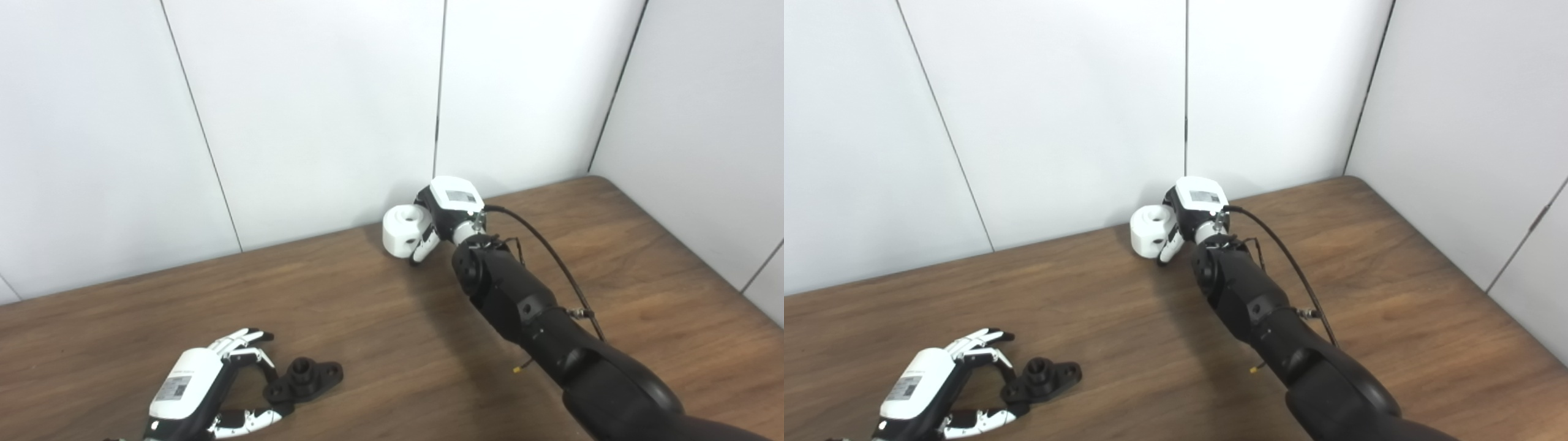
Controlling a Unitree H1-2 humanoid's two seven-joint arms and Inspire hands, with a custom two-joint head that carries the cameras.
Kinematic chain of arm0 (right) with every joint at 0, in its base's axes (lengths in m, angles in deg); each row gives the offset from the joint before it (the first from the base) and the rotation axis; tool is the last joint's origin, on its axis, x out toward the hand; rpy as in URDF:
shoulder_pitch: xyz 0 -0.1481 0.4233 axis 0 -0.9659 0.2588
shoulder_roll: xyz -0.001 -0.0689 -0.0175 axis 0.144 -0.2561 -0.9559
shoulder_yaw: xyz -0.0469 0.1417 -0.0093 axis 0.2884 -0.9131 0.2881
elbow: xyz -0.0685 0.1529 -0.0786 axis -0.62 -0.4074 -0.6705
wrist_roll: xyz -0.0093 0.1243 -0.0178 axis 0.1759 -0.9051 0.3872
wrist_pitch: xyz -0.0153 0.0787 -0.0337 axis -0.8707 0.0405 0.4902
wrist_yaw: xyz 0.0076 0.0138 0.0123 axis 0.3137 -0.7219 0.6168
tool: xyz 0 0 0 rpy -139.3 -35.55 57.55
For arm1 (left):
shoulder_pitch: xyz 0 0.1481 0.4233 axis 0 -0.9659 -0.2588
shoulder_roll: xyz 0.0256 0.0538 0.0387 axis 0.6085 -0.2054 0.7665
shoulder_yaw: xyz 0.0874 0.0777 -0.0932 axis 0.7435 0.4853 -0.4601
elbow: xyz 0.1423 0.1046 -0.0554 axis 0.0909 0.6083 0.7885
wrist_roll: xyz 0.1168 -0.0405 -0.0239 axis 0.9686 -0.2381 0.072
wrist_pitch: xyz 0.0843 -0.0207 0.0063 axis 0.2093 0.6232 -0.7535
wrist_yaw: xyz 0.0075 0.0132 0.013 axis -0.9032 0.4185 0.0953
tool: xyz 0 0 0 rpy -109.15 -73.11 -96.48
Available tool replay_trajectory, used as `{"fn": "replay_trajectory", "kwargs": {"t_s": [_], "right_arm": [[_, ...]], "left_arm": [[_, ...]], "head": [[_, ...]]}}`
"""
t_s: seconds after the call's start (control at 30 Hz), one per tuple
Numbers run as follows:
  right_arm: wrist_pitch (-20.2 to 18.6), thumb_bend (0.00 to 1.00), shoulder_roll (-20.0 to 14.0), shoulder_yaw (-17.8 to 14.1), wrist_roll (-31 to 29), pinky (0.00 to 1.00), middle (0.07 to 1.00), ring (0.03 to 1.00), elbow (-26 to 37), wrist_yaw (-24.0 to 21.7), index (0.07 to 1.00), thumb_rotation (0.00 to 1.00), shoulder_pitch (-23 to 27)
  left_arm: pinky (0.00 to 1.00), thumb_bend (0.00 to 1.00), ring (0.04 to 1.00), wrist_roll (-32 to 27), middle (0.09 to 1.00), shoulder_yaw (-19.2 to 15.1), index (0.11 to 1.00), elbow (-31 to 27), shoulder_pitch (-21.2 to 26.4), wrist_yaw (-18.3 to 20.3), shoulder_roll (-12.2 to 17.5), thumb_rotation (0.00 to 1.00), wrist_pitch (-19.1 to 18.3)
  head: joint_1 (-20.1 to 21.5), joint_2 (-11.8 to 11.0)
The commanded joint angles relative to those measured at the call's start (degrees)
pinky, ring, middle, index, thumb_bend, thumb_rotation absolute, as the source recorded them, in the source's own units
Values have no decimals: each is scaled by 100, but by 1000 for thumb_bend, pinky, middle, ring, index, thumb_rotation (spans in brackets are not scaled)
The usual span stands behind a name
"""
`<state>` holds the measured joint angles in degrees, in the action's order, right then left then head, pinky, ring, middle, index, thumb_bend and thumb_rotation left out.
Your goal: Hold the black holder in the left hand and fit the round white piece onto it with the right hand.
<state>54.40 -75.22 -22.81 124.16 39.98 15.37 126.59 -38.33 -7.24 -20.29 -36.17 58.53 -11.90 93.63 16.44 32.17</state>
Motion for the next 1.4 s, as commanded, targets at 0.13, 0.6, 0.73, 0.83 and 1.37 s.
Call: {"fn": "replay_trajectory", "kwargs": {"t_s": [0.13,0.6,0.73,0.83,1.37], "right_arm": [[8,523,-68,156,26,640,618,653,3,140,483,134,116],[-113,524,-329,161,-4,609,655,677,1170,-343,481,132,-22],[-180,523,-475,141,53,592,665,677,1854,-717,482,131,-88],[-297,523,-631,118,95,599,679,687,2489,-1157,482,131,-154],[-422,524,-965,-29,169,581,659,649,4831,-2507,482,134,-768]], "left_arm": [[846,522,886,351,836,232,486,364,-378,469,80,49,-370],[850,522,889,364,836,256,486,429,-337,418,50,50,-337],[856,522,893,348,835,248,486,411,-310,445,31,50,-365],[867,522,901,338,839,256,486,428,-269,467,12,50,-366],[868,523,905,459,842,357,486,325,-230,517,-182,52,-600]], "head": [[-24,15],[-154,79],[-277,120],[-325,134],[-1040,330]]}}
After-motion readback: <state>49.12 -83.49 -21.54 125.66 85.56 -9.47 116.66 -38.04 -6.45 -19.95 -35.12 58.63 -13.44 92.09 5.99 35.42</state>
